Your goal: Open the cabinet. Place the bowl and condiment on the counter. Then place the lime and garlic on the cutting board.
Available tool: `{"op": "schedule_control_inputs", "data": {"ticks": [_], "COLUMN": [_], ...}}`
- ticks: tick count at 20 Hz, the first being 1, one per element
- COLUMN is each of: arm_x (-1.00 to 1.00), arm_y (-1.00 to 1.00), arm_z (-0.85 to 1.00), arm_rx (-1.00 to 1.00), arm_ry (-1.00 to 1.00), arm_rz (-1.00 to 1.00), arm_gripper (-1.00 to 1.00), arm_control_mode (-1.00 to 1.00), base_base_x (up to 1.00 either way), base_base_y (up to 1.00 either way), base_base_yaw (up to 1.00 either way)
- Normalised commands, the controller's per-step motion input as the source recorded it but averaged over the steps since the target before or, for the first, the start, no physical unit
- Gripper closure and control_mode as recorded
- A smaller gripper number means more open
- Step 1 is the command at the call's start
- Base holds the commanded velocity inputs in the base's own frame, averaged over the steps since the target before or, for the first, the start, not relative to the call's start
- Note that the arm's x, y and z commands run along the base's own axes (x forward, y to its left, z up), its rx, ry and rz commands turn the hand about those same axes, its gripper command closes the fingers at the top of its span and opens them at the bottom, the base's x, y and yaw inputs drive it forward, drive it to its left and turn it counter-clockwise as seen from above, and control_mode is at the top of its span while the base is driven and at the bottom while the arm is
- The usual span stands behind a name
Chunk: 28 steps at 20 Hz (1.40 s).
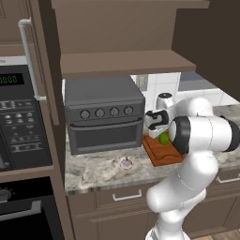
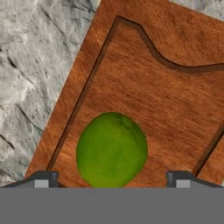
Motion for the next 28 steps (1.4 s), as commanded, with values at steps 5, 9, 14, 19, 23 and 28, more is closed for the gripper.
{"op": "schedule_control_inputs", "data": {"ticks": [5, 9, 14, 19, 23, 28], "arm_x": [-0.23, -0.49, -0.71, -1.0, -0.94, -0.65], "arm_y": [-0.02, -0.17, -0.07, 0.0, 0.26, 0.28], "arm_z": [0.83, 0.96, 0.62, 0.06, 0.0, 0.14], "arm_rx": [0.0, 0.01, 0.0, 0.0, -0.11, -0.04], "arm_ry": [0.0, -0.04, -0.14, -0.38, -0.35, -0.12], "arm_rz": [0.11, 0.11, 0.1, 0.06, 0.07, 0.01], "arm_gripper": [-1.0, -1.0, -1.0, -1.0, -1.0, -1.0], "arm_control_mode": [-1.0, -1.0, -1.0, -1.0, -1.0, -1.0], "base_base_x": [0.0, 0.0, 0.0, 0.0, 0.0, 0.0], "base_base_y": [0.0, 0.0, 0.0, 0.0, 0.0, 0.0], "base_base_yaw": [0.0, 0.0, 0.0, 0.0, 0.0, 0.0]}}
